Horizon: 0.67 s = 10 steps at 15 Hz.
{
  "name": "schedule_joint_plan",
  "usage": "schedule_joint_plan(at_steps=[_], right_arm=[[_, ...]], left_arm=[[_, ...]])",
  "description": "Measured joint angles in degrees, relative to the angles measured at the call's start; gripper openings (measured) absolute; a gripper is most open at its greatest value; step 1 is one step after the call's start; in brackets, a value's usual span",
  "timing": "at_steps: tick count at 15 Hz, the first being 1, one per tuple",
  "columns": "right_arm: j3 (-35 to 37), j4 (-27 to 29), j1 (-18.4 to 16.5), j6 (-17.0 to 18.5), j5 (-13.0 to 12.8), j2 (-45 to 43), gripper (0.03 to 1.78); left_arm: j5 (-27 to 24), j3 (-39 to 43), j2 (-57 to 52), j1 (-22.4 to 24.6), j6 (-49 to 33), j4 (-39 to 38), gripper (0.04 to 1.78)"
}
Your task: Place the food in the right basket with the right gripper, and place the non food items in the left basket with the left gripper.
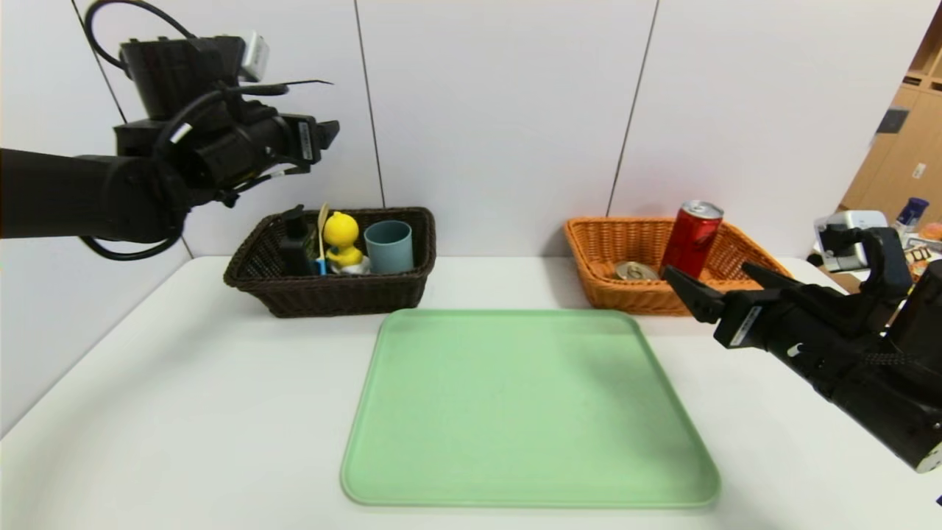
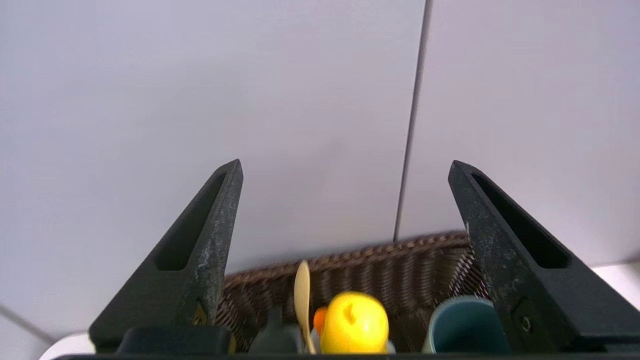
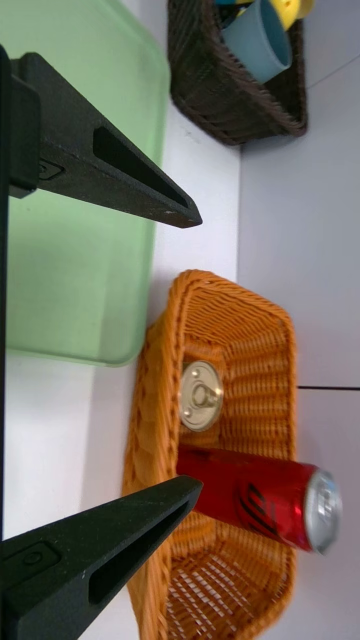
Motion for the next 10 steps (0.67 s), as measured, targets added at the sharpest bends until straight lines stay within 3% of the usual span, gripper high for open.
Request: schedule_joint_plan(at_steps=[2,5,10], right_arm=[[-0.95,3.06,-0.83,-1.39,-0.39,-3.8,1.71],[-1.24,12.18,-2.49,-3.39,-1.16,-12.93,1.71],[6.75,16.75,-10.73,-3.39,-1.18,-27.4,1.71]], left_arm=[[0.22,11.09,-8.79,2.34,3.36,3.82,1.53],[0.01,32.2,-24.67,6.47,7.14,2.6,1.59],[-1.49,59.36,-50.75,11.31,7.52,-0.35,1.64]])
